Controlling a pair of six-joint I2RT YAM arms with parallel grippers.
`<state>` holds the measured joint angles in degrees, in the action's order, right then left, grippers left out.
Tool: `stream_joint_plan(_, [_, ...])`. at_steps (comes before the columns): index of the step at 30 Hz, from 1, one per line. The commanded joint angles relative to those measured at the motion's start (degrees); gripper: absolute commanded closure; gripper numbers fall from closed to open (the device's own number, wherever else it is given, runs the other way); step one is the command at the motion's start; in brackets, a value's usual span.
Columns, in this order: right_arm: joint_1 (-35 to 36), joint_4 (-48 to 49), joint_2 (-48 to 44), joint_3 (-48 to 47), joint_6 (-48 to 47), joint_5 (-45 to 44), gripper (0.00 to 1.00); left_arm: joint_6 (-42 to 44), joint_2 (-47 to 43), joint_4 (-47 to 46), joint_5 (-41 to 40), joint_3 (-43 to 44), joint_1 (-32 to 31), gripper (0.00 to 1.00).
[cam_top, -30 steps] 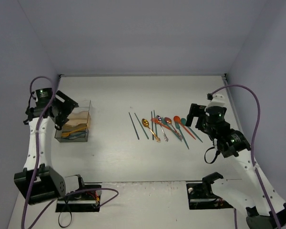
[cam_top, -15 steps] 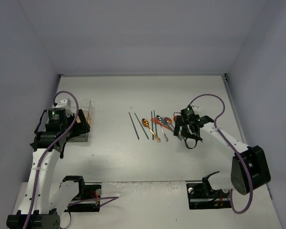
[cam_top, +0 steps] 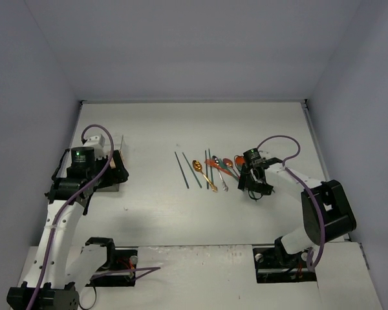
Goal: Sort the eating utensils into containers
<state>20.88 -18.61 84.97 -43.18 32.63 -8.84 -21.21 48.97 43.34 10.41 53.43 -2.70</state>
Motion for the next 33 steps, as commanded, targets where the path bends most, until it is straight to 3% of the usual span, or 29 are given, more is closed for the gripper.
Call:
stream_joint_plan(1, [-1.49, 1.05, 0.03, 0.74, -1.33, 0.47, 0.36, 0.47, 0.27, -2.92, 1.11, 0.63, -0.83, 0.21])
stream_joint_plan(10, [-2.63, 2.00, 2.44, 1.58, -3.77, 4.56, 0.43, 0.15, 0.63, -3.26, 1.75, 0.88, -1.17, 0.21])
stream_joint_plan(16, [-1.90, 2.53, 3.62, 1.96, -3.80, 6.55, 0.57, -0.14, 0.51, -3.18, 1.99, 1.06, -1.25, 0.21])
stream_joint_plan(25, [1.49, 2.70, 2.26, 4.34, -0.73, 6.14, 0.70, -1.08, 0.44, -3.35, 2.39, 1.76, -1.18, 0.21])
stream_joint_plan(33, [2.12, 2.63, -0.06, 5.21, 0.54, 5.46, 0.92, -2.75, 0.14, -3.44, 4.04, 2.15, -1.49, 0.21])
